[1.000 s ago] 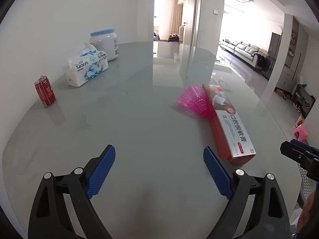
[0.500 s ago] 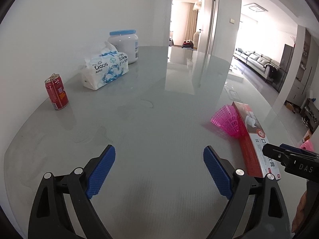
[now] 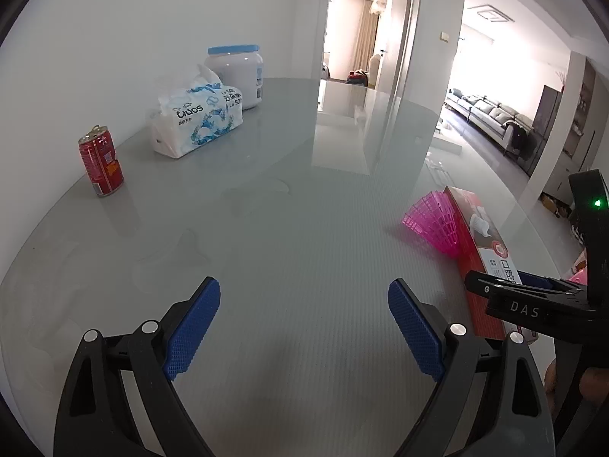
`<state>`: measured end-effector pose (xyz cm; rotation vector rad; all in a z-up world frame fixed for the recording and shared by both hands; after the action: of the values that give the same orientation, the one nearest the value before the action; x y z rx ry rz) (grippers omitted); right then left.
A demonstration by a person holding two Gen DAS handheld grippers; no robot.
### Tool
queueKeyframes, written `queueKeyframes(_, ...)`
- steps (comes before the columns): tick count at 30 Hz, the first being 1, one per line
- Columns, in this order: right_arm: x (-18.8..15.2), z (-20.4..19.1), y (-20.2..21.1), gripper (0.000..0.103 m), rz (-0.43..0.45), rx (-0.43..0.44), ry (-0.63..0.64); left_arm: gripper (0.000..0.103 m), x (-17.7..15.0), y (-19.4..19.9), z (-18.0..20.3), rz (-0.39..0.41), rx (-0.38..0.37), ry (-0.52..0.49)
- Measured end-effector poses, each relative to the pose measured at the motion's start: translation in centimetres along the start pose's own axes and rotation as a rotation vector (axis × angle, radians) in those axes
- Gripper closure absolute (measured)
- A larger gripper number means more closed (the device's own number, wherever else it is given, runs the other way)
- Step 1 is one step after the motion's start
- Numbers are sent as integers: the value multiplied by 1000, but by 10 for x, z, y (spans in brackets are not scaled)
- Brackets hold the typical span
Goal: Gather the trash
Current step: 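Grasp the red-white toothpaste box with the right tool and lift it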
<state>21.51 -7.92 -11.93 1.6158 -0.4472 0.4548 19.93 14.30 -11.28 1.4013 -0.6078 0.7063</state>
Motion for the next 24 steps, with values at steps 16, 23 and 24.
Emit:
queueKeyframes(16,-11,41,26,51,87,40,-80,15,-4,-6,46,-48,-58,-35)
queueKeyframes(23,-24,75,49,51,140,64,-136,15,6,-19,90,-65,-81,-68)
queueKeyframes(24,-26,80,53,51,152,66,-138,15,7,-23,97,-67,-82,-71)
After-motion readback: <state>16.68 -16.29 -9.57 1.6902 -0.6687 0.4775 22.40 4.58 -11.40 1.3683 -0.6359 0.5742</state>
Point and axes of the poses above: each gripper's, at about its wrist camera, not at the fingertips, and y roughly against the way its jaws point, z to its right, x to its top, the point moved 8 cm from there along -y, roughly the way its jaws point, and after that the axes turned 1 degree about z, right-handed, at the moved point
